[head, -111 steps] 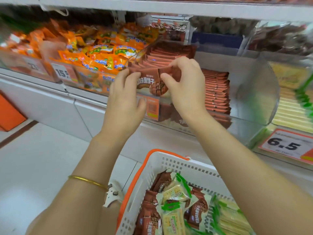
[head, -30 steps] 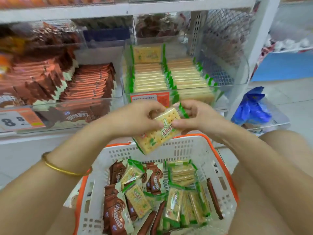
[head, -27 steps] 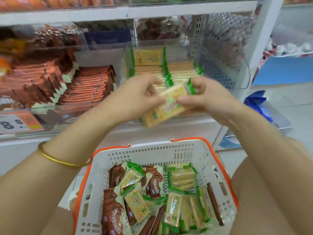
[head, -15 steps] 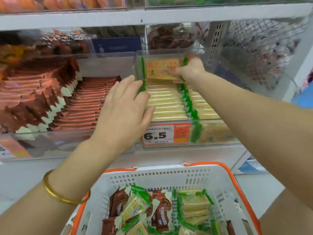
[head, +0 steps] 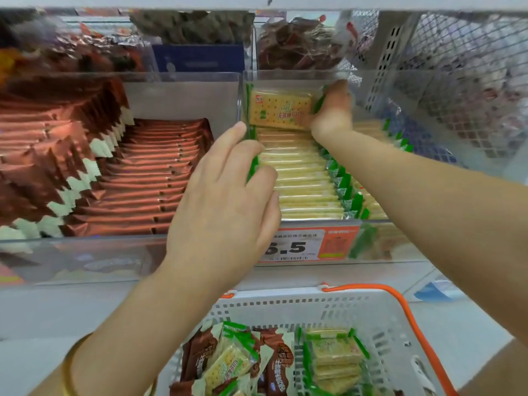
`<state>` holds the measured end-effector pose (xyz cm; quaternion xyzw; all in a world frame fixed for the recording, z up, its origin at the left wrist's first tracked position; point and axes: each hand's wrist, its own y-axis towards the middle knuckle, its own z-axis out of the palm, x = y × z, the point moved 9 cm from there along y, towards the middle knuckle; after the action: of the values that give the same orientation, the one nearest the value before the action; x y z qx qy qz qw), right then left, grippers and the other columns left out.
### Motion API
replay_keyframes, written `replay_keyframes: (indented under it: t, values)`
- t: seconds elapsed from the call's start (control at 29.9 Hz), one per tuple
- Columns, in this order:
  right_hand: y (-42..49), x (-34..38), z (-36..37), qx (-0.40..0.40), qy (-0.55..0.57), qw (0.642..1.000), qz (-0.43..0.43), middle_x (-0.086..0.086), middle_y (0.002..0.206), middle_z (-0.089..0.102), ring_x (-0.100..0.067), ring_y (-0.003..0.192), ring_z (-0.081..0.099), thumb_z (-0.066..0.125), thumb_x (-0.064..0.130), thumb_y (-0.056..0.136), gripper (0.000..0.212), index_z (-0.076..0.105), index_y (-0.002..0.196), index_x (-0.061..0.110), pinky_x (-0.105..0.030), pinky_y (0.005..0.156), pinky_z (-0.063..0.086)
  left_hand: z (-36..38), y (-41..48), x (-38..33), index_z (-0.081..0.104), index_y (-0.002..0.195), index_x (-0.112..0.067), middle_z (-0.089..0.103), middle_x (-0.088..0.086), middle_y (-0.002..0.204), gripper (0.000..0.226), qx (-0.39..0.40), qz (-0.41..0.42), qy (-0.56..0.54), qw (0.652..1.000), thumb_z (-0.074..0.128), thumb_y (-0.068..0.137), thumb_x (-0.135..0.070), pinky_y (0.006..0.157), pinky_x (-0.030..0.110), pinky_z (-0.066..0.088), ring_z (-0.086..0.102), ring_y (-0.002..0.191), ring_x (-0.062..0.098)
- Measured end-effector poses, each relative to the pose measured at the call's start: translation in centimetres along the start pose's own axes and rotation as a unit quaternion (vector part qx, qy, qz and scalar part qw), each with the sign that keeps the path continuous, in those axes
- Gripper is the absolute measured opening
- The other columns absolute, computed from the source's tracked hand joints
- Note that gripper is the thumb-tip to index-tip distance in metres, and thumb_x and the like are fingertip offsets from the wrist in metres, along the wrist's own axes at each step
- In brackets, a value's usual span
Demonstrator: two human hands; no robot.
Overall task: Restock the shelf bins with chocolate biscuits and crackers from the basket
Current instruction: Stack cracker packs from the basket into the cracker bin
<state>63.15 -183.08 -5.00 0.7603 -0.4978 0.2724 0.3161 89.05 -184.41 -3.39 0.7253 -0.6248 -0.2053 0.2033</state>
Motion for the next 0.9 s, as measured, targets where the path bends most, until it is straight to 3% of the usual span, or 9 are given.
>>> replay_keyframes:
  t: [0.1, 0.23, 0.4, 0.47, 0.57, 0.63, 0.7, 0.8, 0.9]
  values:
    - [0.1, -0.3, -0.4, -0.014, 0.0, 1.0, 0.019, -0.015, 0.147, 0.03, -0.028, 0.133, 0.037, 0.078, 0.028, 0.077, 0.092, 0.019, 0.144, 0.005, -0.033, 0.108, 0.036, -0.2, 0.0, 0.1, 0.066, 0.098, -0.004, 0.055, 0.015, 0.121, 0.028, -0.015, 0.001, -0.001, 1.0, 0.045, 0.091, -0.022, 0.109, 0.042, 0.03, 0.033, 0.135, 0.033]
    - [0.0, -0.1, -0.7, -0.018, 0.001, 1.0, 0.021, -0.013, 0.144, 0.03, -0.027, 0.131, 0.038, 0.076, 0.023, 0.08, 0.085, 0.02, 0.141, 0.005, -0.03, 0.106, 0.033, -0.1, 0.0, 0.1, 0.066, 0.097, -0.005, 0.055, 0.015, 0.122, 0.03, -0.02, 0.005, -0.007, 1.0, 0.043, 0.092, -0.023, 0.11, 0.042, 0.031, 0.032, 0.136, 0.032]
    - [-0.3, 0.3, -1.6, -0.006, -0.027, 0.999, 0.038, -0.015, 0.147, 0.029, -0.027, 0.135, 0.035, 0.075, 0.029, 0.08, 0.094, 0.013, 0.145, 0.002, -0.028, 0.108, 0.031, 0.1, -0.2, 0.2, 0.066, 0.099, -0.005, 0.055, 0.014, 0.124, 0.032, -0.024, 0.011, -0.009, 1.0, 0.042, 0.092, -0.024, 0.11, 0.043, 0.031, 0.032, 0.136, 0.031]
    - [-1.4, 1.3, -3.0, -0.006, -0.034, 0.999, 0.014, -0.014, 0.137, 0.042, -0.027, 0.126, 0.045, 0.075, 0.027, 0.081, 0.076, 0.03, 0.138, 0.003, -0.033, 0.106, 0.039, -0.2, -0.1, 0.2, 0.066, 0.101, -0.005, 0.053, 0.015, 0.128, 0.031, -0.033, 0.015, -0.013, 0.999, 0.042, 0.093, -0.024, 0.111, 0.044, 0.03, 0.032, 0.137, 0.031]
    - [-6.8, 3.2, -6.8, 0.013, 0.06, 0.997, -0.056, -0.001, 0.093, 0.052, -0.018, 0.084, 0.062, 0.073, 0.016, 0.083, 0.032, 0.045, 0.098, 0.015, -0.035, 0.075, 0.057, -2.0, -0.8, -1.2, 0.067, 0.101, -0.003, 0.055, 0.018, 0.129, 0.024, -0.095, 0.065, -0.001, 0.993, 0.049, 0.093, -0.016, 0.108, 0.045, 0.032, 0.038, 0.131, 0.034]
    - [-13.0, 4.2, -8.9, 0.086, 0.131, 0.981, -0.111, -0.001, 0.077, 0.051, -0.017, 0.063, 0.063, 0.07, 0.008, 0.084, 0.028, 0.043, 0.084, 0.017, -0.033, 0.057, 0.058, -3.6, -2.6, -3.0, 0.069, 0.096, -0.004, 0.061, 0.015, 0.123, 0.02, -0.146, 0.118, 0.017, 0.982, 0.051, 0.09, -0.01, 0.094, 0.044, 0.037, 0.048, 0.118, 0.033]
    - [-19.1, 3.3, -8.5, 0.223, 0.159, 0.954, -0.125, -0.007, 0.07, 0.052, -0.02, 0.056, 0.065, 0.068, 0.002, 0.084, 0.022, 0.049, 0.081, 0.012, -0.035, 0.049, 0.056, -3.6, -5.3, -4.9, 0.07, 0.091, -0.006, 0.065, 0.011, 0.117, 0.019, -0.141, 0.16, 0.018, 0.977, 0.051, 0.088, -0.009, 0.082, 0.042, 0.038, 0.053, 0.106, 0.031]
    - [-26.1, -2.8, -3.3, 0.436, 0.067, 0.896, -0.047, -0.013, 0.074, 0.059, -0.022, 0.059, 0.067, 0.066, 0.004, 0.086, 0.01, 0.056, 0.086, 0.005, -0.037, 0.055, 0.057, 0.2, -9.5, -6.7, 0.067, 0.09, -0.007, 0.067, 0.01, 0.111, 0.02, -0.027, 0.218, 0.021, 0.975, 0.049, 0.083, -0.01, 0.073, 0.038, 0.034, 0.052, 0.1, 0.03]
    - [-30.0, -11.5, 3.3, 0.557, -0.103, 0.824, 0.02, -0.014, 0.084, 0.065, -0.021, 0.066, 0.068, 0.063, 0.012, 0.09, 0.009, 0.056, 0.095, 0.008, -0.029, 0.058, 0.057, 5.1, -13.3, -6.8, 0.066, 0.084, -0.009, 0.067, 0.009, 0.103, 0.025, 0.117, 0.241, 0.033, 0.963, 0.043, 0.081, -0.016, 0.07, 0.037, 0.031, 0.056, 0.094, 0.03]
